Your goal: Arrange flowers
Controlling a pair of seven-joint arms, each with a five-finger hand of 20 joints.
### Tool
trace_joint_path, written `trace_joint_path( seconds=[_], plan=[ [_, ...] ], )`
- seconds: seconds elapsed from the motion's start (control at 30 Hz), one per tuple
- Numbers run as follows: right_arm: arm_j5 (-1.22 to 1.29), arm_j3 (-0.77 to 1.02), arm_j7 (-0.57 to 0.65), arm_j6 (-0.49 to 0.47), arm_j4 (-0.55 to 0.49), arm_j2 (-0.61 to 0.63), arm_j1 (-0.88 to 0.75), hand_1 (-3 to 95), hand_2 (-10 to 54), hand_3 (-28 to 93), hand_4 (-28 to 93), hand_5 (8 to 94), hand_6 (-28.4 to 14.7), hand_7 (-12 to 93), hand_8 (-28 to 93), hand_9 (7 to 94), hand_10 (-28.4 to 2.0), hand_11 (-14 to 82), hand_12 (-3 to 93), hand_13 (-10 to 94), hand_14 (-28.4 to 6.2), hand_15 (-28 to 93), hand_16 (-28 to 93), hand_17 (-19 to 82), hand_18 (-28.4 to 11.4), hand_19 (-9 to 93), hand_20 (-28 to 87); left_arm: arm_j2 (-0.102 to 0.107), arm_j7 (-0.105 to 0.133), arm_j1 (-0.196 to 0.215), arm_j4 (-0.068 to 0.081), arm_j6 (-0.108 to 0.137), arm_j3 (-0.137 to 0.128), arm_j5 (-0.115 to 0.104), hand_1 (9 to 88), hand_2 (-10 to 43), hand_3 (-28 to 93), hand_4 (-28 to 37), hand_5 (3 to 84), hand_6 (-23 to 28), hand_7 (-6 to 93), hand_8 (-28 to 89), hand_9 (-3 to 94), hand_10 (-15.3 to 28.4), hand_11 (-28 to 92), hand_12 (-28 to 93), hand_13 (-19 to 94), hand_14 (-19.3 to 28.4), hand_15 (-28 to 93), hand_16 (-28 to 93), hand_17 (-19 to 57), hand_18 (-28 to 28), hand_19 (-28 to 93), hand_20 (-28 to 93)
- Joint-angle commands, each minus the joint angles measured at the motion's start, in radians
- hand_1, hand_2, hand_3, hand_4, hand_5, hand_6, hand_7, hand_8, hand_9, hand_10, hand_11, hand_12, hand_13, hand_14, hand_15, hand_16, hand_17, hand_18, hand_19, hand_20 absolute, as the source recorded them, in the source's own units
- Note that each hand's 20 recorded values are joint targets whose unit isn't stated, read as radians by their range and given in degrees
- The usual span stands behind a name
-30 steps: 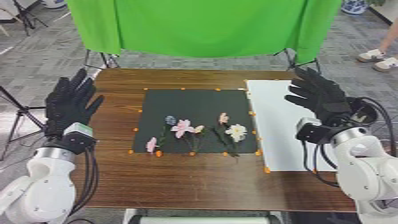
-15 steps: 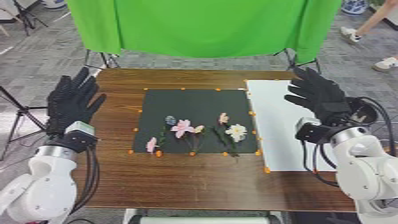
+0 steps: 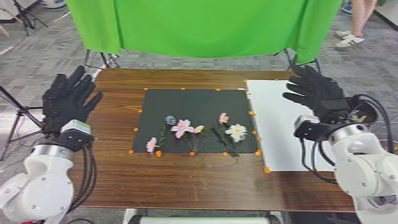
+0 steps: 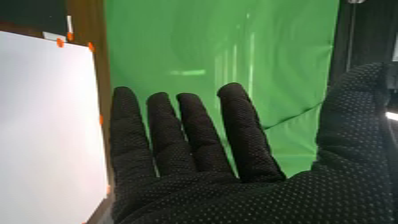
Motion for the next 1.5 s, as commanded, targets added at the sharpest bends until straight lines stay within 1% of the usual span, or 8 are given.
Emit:
trace_joint_path(
  seconds=[0.03, 0.17, 0.67, 1.1, 1.17, 1.3, 1.37, 1.5],
  plan=[
    [-0.006, -0.004, -0.001, -0.008, -0.002, -0.009, 0.010, 7.1, 9.7, 78, -27, 39.2, -5.9, 8, -10, 36.1, -13.2, 3.0, 10.4, 28, -12.4, 7, 13, 17, -15.6, 22, 18, 0.004, 0.001, 0.004, -0.004, -0.001, -0.003, -0.008, 22.5, 13.4, 67, -28.3, 32.3, 6.8, 3.3, -7, 21.5, 12.4, 7, 6, 9, 7.7, 12, -10, -8.1, 9.9, 28, 5],
    [-0.004, -0.003, -0.007, 0.002, -0.002, -0.009, 0.010, 7.1, 9.7, 78, -27, 39.7, -5.8, 8, -10, 36.4, -13.2, 3.1, 10.4, 28, -12.5, 8, 13, 17, -15.6, 22, 18, 0.003, 0.003, -0.003, -0.002, -0.002, 0.004, -0.009, 22.6, 13.4, 67, -28.3, 32.4, 6.8, 3.3, -7, 21.8, 12.4, 7, 6, 9, 7.8, 12, -10, -8.2, 10.0, 29, 5],
    [-0.011, -0.005, 0.005, -0.015, -0.003, -0.020, 0.011, 7.3, 9.7, 78, -27, 40.4, -5.4, 9, -10, 36.6, -13.3, 3.2, 10.5, 29, -12.5, 8, 13, 17, -15.8, 22, 18, 0.001, -0.001, 0.016, -0.008, -0.004, -0.014, -0.006, 22.8, 13.3, 67, -28.3, 32.9, 6.9, 3.5, -7, 22.8, 12.8, 8, 7, 10, 8.3, 12, -9, -8.2, 10.4, 29, 5],
    [-0.013, -0.003, 0.007, -0.022, -0.005, -0.022, 0.009, 7.3, 9.7, 78, -27, 40.8, -5.4, 9, -10, 36.7, -13.3, 3.1, 10.5, 29, -12.7, 8, 13, 17, -15.8, 21, 18, -0.003, 0.000, 0.022, -0.014, -0.001, -0.016, -0.005, 22.9, 13.1, 68, -28.3, 33.4, 7.0, 3.8, -7, 23.8, 13.2, 8, 7, 11, 8.6, 12, -9, -8.2, 10.6, 29, 5],
    [-0.012, -0.003, 0.003, -0.019, -0.005, -0.020, 0.010, 7.3, 9.8, 78, -27, 40.9, -5.4, 9, -10, 36.7, -13.3, 3.1, 10.5, 29, -12.7, 8, 13, 17, -15.8, 22, 18, -0.001, 0.000, 0.013, -0.010, -0.005, -0.011, -0.005, 22.9, 13.1, 68, -28.3, 33.4, 7.0, 3.9, -7, 23.9, 13.3, 8, 7, 11, 8.7, 12, -9, -8.2, 10.7, 29, 5],
    [-0.011, -0.003, 0.005, -0.015, -0.006, -0.021, 0.005, 7.4, 9.8, 78, -26, 41.0, -5.4, 9, -10, 36.8, -13.3, 3.2, 10.5, 29, -12.7, 8, 13, 17, -15.8, 22, 18, -0.003, -0.002, 0.014, -0.012, -0.005, -0.012, -0.004, 22.9, 13.1, 68, -28.3, 33.5, 7.0, 3.9, -7, 24.0, 13.3, 8, 7, 11, 8.7, 12, -9, -8.2, 10.7, 29, 5],
    [-0.010, 0.001, 0.010, -0.020, -0.010, -0.020, 0.000, 7.3, 9.8, 78, -26, 41.0, -5.4, 9, -10, 36.8, -13.3, 3.2, 10.5, 29, -12.8, 8, 13, 17, -15.8, 22, 18, -0.005, -0.010, 0.012, -0.012, -0.004, -0.010, -0.002, 23.1, 13.1, 67, -28.3, 33.5, 7.0, 3.9, -7, 24.1, 13.3, 8, 7, 11, 8.8, 12, -9, -8.2, 10.7, 29, 5],
    [-0.016, -0.001, 0.011, -0.033, -0.009, -0.012, 0.008, 7.4, 9.8, 78, -26, 40.9, -5.3, 9, -10, 36.8, -13.3, 3.2, 10.5, 29, -12.9, 8, 13, 17, -15.9, 22, 18, -0.004, -0.001, 0.016, -0.013, -0.001, -0.010, -0.006, 23.1, 13.1, 67, -28.3, 33.5, 7.1, 3.9, -7, 24.1, 13.3, 8, 7, 11, 8.8, 12, -9, -8.1, 10.8, 29, 5]
  ],
)
